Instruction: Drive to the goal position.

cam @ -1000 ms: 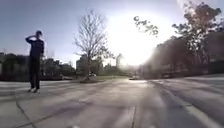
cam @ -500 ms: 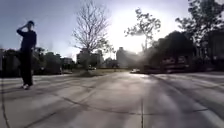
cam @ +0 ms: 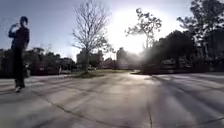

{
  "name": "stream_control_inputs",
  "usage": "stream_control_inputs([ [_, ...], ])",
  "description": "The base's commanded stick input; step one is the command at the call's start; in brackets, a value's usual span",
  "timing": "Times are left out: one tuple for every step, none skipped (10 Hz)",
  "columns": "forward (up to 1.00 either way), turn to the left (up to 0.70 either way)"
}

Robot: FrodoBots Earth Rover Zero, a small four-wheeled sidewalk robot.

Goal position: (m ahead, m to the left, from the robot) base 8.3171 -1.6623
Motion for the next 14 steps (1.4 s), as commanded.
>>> stream_control_inputs([
  [0.7,0.0],
  [0.7,0.0],
  [0.7,0.0],
  [0.7,0.0],
  [0.7,0.0],
  [0.7,0.0],
  [0.7,0.0],
  [0.7,0.0],
  [0.7,0.0],
  [0.7,0.0],
  [0.7,0.0],
  [0.7,-0.01],
  [0.7,-0.02],
  [0.7,-0.04],
])
